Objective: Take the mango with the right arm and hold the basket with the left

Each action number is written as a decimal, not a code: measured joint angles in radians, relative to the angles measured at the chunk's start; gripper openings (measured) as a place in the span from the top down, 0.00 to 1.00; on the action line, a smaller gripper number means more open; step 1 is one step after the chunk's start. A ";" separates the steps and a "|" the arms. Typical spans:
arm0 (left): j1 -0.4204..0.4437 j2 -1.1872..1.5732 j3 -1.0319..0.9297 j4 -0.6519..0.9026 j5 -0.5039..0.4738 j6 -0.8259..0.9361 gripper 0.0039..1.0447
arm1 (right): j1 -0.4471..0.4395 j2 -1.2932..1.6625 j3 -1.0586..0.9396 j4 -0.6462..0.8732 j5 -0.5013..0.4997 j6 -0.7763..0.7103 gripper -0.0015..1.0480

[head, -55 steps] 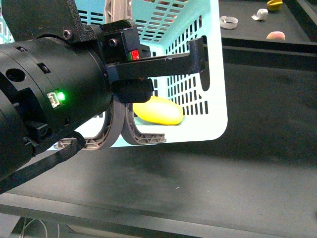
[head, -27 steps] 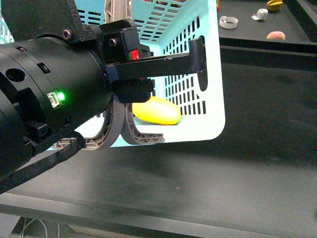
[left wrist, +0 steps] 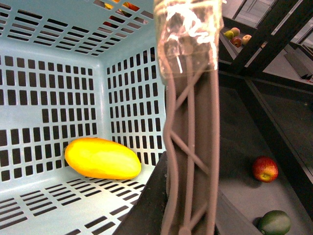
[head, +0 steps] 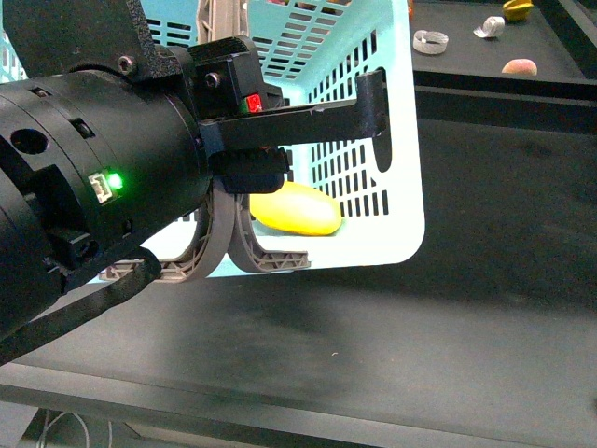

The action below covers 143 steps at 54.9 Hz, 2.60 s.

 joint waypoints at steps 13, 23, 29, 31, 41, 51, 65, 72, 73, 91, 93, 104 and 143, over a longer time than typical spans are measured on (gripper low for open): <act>0.000 0.000 0.000 0.000 0.000 0.000 0.94 | 0.000 -0.059 0.000 -0.060 -0.001 0.000 0.98; 0.000 0.000 0.000 0.000 -0.002 0.000 0.94 | 0.000 -0.223 0.001 -0.239 -0.002 -0.001 0.98; 0.000 0.000 0.000 0.000 0.000 0.000 0.94 | 0.000 -0.236 0.001 -0.244 -0.002 -0.001 0.98; 0.000 0.000 0.000 0.000 0.000 0.000 0.94 | 0.000 -0.236 0.001 -0.244 -0.002 -0.001 0.98; 0.000 0.000 0.000 0.000 0.000 0.000 0.94 | 0.000 -0.237 0.001 -0.244 -0.002 -0.001 0.98; 0.000 0.000 0.000 0.000 0.000 0.000 0.94 | 0.000 -0.237 0.001 -0.244 -0.002 -0.003 0.72; 0.000 0.000 0.000 0.000 0.000 0.000 0.94 | 0.000 -0.237 0.001 -0.244 -0.002 -0.003 0.24; -0.011 0.048 0.037 0.001 -0.209 0.010 0.94 | 0.000 -0.237 0.001 -0.244 -0.002 -0.003 0.06; -0.013 0.054 0.043 0.000 -0.227 0.008 0.94 | 0.000 -0.237 0.001 -0.244 -0.002 -0.003 0.07; 0.061 0.217 0.280 -0.097 -0.280 -0.143 0.94 | 0.000 -0.238 0.001 -0.245 -0.002 -0.003 0.08; 0.080 0.243 0.318 -0.122 -0.277 -0.200 0.94 | 0.000 -0.238 0.001 -0.245 -0.002 -0.003 0.08; 0.152 0.348 0.486 -0.264 -0.317 -0.465 0.94 | 0.000 -0.238 0.001 -0.245 -0.002 -0.003 0.08; 0.316 0.655 0.833 -0.455 -0.412 -1.166 0.94 | 0.000 -0.238 0.001 -0.245 -0.002 -0.003 0.08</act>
